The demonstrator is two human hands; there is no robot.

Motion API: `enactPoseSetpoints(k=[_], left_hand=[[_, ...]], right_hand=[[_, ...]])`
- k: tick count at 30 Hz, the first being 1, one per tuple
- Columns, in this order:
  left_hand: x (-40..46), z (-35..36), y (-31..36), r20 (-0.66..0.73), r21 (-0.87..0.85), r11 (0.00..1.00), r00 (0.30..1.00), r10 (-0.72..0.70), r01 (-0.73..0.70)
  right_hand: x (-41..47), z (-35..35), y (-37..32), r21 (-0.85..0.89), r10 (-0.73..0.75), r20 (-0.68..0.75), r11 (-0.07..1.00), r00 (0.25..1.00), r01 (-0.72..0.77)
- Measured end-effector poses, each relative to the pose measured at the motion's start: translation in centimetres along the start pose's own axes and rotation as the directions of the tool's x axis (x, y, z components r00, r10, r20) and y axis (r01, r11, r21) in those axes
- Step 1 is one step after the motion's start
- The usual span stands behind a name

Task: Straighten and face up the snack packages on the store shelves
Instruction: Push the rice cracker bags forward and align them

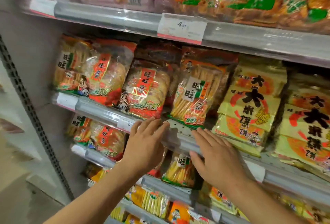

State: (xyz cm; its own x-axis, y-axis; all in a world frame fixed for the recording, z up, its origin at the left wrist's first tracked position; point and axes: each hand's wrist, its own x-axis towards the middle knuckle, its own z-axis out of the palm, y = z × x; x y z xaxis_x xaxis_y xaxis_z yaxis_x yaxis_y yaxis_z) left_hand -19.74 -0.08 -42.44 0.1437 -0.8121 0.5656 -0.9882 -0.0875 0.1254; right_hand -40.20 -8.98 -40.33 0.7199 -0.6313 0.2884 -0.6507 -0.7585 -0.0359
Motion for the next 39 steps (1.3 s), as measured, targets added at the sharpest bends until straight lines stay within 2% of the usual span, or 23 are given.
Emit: enactPoseSetpoints(k=[6, 10, 14, 17, 20, 23, 28, 32, 39], left_hand=[[1.3, -1.1, -4.0, -0.116, -0.048, 0.998, 0.993, 0.029, -0.035], [0.8, -2.7, -8.2, -0.123, -0.070, 0.995, 0.989, -0.078, 0.069], [0.2, -4.5, -11.9, -0.088, -0.027, 0.981, 0.977, -0.195, 0.193], [0.6, -5.4, -14.3, -0.120, -0.041, 0.977, 0.970, -0.211, 0.208], [2.0, -5.8, -17.1, -0.137, -0.044, 0.987, 0.978, -0.156, 0.152], [3.6, -5.8, -20.3, -0.086, 0.006, 0.996, 0.993, -0.086, 0.087], [6.0, -5.6, -25.2, -0.025, -0.036, 0.999, 1.000, 0.010, -0.011], [6.7, -5.3, -26.5, -0.006, -0.023, 0.996, 0.997, 0.081, -0.081], [7.1, -5.7, -26.0, 0.017, -0.091, 0.992, 0.996, 0.084, -0.082]], right_hand=[[1.5, -0.9, -1.5, 0.120, -0.077, -0.034, 0.989, 0.996, 0.081], [6.0, -1.1, -4.7, 0.181, -0.205, -0.144, 0.956, 0.968, 0.229], [10.4, -0.3, -8.3, 0.200, -0.263, -0.162, 0.935, 0.951, 0.292], [13.1, 0.6, -10.4, 0.130, -0.242, -0.145, 0.956, 0.959, 0.261], [14.8, 1.7, -11.7, 0.022, -0.173, -0.157, 0.984, 0.972, 0.178], [15.2, 2.3, -12.7, -0.033, -0.080, -0.183, 0.997, 0.980, 0.075], [15.0, 2.9, -14.0, -0.095, 0.050, -0.184, 0.993, 0.982, -0.069], [14.6, 3.2, -15.1, -0.111, 0.109, -0.197, 0.985, 0.974, -0.132], [14.3, 3.4, -15.6, -0.140, 0.130, -0.198, 0.977, 0.972, -0.159]])
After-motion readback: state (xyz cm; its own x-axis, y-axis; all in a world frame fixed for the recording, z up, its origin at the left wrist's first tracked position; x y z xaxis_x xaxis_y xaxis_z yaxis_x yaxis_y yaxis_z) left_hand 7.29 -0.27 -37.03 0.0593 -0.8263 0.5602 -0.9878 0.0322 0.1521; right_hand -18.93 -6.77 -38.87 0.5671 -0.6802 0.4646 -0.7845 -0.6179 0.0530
